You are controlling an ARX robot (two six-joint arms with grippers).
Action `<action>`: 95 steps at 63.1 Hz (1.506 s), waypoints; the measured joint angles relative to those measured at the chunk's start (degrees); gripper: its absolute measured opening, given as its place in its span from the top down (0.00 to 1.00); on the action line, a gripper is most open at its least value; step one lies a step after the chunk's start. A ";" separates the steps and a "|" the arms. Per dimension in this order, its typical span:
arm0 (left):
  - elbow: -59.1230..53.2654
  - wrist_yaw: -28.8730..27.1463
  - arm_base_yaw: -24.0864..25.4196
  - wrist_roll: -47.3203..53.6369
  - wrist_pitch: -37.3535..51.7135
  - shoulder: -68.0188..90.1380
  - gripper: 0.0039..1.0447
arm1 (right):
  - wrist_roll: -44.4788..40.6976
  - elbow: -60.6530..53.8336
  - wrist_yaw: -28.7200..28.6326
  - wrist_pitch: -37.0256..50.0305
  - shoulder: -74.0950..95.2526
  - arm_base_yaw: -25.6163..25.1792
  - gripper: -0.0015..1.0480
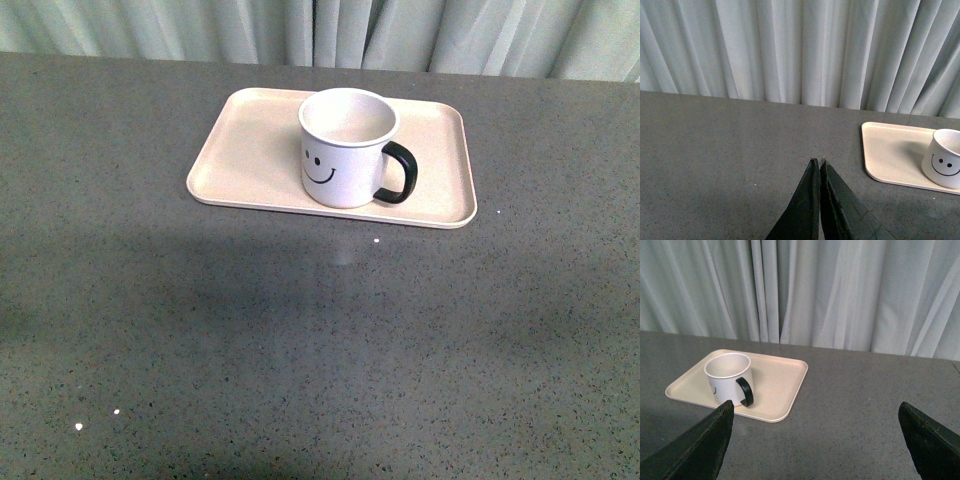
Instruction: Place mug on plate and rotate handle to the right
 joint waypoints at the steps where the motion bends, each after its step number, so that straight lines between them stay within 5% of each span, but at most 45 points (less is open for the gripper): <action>1: 0.00 0.00 0.00 -0.02 0.00 0.00 0.99 | 0.00 0.00 0.00 0.00 0.00 0.00 0.09; 30: 0.00 0.00 0.00 0.00 0.00 0.00 0.12 | 0.00 0.02 -0.09 -0.04 0.02 -0.02 0.09; 32: 0.00 -0.02 -0.02 0.00 0.00 0.00 0.08 | -0.39 2.60 -7.98 -6.58 3.61 -2.29 0.09; 37: 0.00 0.07 0.02 0.11 0.00 0.00 0.09 | -0.90 13.29 -25.83 -23.82 22.40 -10.93 0.09; 42: 0.00 0.02 0.02 0.13 0.00 0.00 0.09 | -0.83 22.91 -32.04 -22.82 40.65 -16.72 0.09; 57: 0.00 0.00 0.02 0.13 0.00 -0.02 0.09 | -2.54 47.04 -25.14 -8.70 75.08 -12.87 0.09; 76: 0.00 0.00 0.02 0.13 0.00 -0.02 0.09 | -1.84 69.33 -20.96 -11.67 102.12 2.10 0.09; 95: 0.00 0.00 0.02 0.15 0.00 -0.02 0.09 | -0.39 78.25 -15.56 -13.81 113.83 7.23 0.09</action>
